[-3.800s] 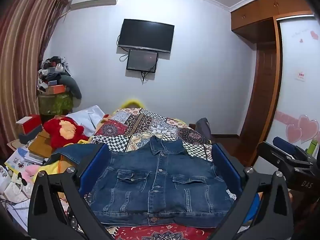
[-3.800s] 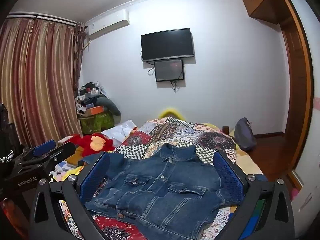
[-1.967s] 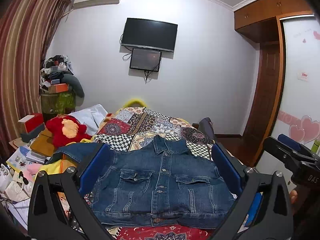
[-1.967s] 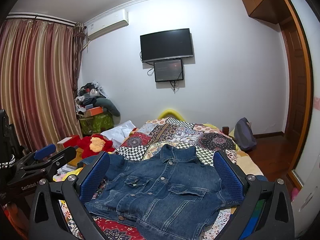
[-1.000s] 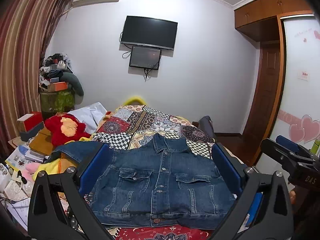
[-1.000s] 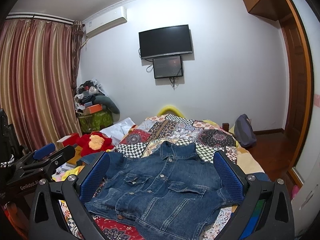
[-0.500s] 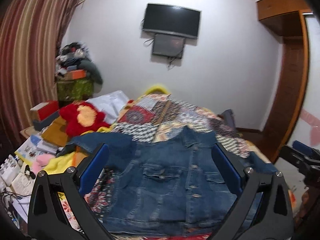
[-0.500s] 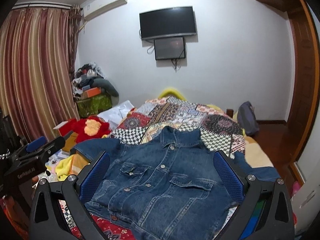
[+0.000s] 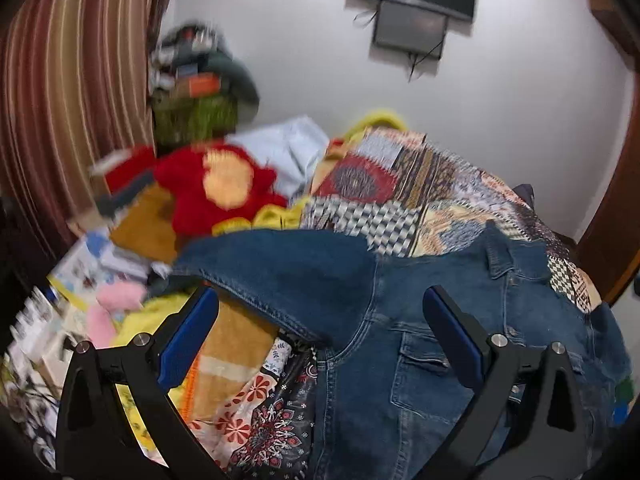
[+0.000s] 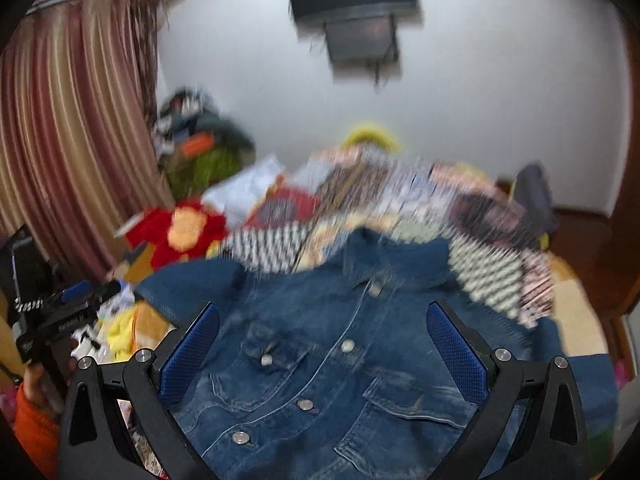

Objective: Fold large clothes
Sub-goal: 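Grasp the jacket sleeve nearest the left gripper with the left gripper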

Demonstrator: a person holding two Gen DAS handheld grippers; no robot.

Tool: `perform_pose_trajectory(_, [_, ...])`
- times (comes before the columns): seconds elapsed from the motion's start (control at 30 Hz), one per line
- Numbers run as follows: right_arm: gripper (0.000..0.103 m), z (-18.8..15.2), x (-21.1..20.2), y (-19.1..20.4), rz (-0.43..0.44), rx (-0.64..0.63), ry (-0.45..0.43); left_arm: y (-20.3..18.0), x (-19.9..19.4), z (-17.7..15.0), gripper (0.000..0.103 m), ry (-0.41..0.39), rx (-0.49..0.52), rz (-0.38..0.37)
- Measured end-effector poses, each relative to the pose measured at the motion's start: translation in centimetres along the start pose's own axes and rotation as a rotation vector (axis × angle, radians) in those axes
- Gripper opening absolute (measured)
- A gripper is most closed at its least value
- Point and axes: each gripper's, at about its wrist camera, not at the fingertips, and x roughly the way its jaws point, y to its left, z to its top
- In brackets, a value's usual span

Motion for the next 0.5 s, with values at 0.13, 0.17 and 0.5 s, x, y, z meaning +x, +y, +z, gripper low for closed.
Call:
perform_pose_trajectory(0.13, [0.103,0.6,6.2,-1.0,-0.022,-0.015,0.149,2.9,4.7,0.1,0.103,0.144,-0.095,-0.083])
perform_pose_trajectory(0.17, [0.103,0.8,7.8,-1.5,-0.012,-0.001,0.19,3.3,5.5,0.1,0.103,0.171,-0.112,-0.086])
perform_pose_trajectory(0.5, [0.103,-0.7,16.3,-4.6,-0.032,0.017,0.391,8.7,12.5,0.4,0.1,0.32,-0.311,-0.171])
